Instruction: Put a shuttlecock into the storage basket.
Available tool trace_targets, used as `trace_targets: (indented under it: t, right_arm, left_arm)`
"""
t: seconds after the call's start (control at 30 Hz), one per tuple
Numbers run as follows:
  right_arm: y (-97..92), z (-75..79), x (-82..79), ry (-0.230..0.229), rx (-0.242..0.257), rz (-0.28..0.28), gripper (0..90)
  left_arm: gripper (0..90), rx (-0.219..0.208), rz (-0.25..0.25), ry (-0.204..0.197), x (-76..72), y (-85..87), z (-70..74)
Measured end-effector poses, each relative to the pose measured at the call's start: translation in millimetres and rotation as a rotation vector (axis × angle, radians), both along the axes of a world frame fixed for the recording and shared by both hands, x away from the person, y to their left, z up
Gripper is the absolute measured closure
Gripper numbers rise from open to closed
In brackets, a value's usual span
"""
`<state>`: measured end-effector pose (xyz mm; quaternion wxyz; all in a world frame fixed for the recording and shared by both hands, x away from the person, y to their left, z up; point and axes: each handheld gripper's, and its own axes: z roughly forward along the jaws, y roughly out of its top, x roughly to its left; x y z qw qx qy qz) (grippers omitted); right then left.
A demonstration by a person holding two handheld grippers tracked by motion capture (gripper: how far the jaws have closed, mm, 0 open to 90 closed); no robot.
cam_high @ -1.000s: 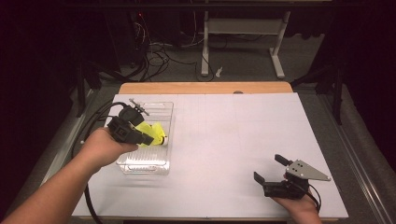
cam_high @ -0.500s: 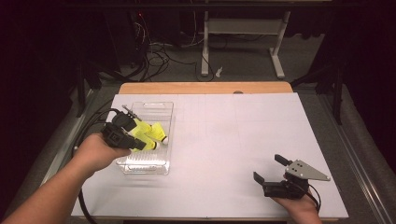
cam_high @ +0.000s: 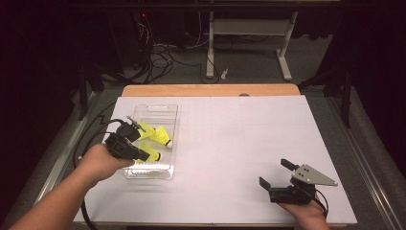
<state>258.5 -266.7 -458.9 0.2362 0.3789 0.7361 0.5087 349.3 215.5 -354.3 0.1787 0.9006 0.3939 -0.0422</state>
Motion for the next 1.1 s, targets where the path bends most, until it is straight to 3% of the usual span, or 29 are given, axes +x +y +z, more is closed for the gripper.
trace_targets:
  t: [0.33,1.1]
  right_arm:
    - [0.3,-0.5,0.1,0.004,-0.001,-0.002,0.2]
    - [0.4,-1.6,0.5,0.007,-0.003,0.000,0.2]
  left_arm:
    - [89.1,-0.010,-0.012,0.002,-0.2,-1.3,4.7]
    - [89.0,-0.009,-0.003,0.061,1.2,4.6,-26.6]
